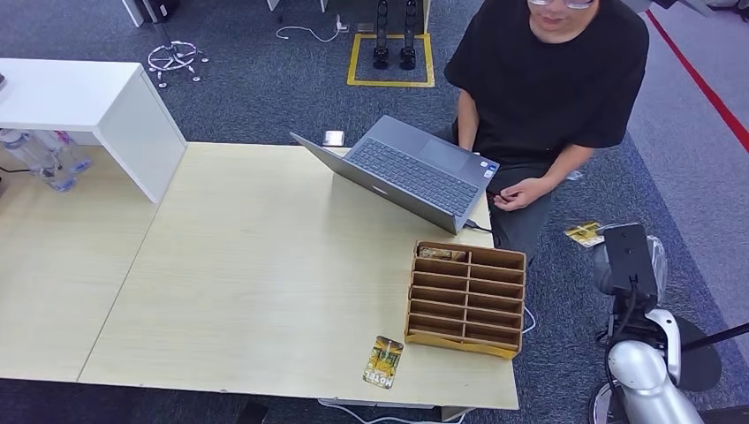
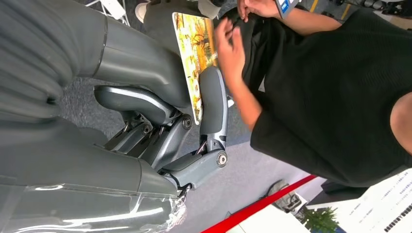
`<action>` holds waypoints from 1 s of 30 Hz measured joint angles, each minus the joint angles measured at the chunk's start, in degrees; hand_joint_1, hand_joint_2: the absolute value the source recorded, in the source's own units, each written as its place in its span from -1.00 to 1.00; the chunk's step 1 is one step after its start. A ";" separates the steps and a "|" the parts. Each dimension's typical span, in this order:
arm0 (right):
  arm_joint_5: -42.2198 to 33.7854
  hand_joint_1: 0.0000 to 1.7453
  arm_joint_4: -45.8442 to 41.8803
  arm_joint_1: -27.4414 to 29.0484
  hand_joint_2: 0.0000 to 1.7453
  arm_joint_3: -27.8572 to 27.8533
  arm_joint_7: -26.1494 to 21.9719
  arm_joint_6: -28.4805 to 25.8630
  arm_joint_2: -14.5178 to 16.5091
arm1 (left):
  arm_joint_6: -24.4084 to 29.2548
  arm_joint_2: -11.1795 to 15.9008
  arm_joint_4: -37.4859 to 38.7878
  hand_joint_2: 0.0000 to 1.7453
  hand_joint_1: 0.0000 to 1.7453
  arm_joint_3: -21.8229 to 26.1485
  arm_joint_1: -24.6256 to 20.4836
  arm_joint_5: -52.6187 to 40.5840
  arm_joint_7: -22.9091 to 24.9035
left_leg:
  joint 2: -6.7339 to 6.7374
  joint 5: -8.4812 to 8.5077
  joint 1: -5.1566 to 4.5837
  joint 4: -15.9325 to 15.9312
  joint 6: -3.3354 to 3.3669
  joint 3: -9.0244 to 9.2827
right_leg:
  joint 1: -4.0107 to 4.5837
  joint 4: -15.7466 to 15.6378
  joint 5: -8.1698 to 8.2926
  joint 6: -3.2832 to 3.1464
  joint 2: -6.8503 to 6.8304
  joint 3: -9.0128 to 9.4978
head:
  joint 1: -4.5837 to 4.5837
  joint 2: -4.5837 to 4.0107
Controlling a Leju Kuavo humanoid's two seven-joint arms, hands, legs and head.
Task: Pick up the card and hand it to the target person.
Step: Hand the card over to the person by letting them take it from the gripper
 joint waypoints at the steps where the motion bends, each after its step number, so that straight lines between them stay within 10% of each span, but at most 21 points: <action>1: -0.01 0.86 0.21 -0.03 1.00 0.11 -0.09 -0.06 0.19 | 0.01 0.01 0.00 -1.00 -1.00 0.00 0.00 0.00 -0.01 | 0.00 0.00 0.00 0.00 0.00 0.00 | 0.00 0.00 0.00 0.00 0.00 0.00 | 0.00 0.00; 27: 3.90 0.90 3.25 -1.05 1.00 1.22 1.23 -2.14 2.53 | -0.05 0.01 0.00 -1.00 -1.00 -0.04 0.01 0.00 -0.36 | 0.00 0.00 0.00 0.00 0.00 0.02 | 0.00 0.00 0.00 0.00 0.00 -0.01 | 0.00 0.01; 30: 5.49 0.30 3.50 -1.04 1.00 1.22 2.34 -3.58 2.53 | -0.10 0.01 0.00 -1.00 -1.00 -0.04 0.01 0.00 -0.35 | 0.00 0.00 0.00 0.00 0.00 0.04 | 0.00 0.00 0.00 0.00 0.00 -0.01 | -0.01 0.00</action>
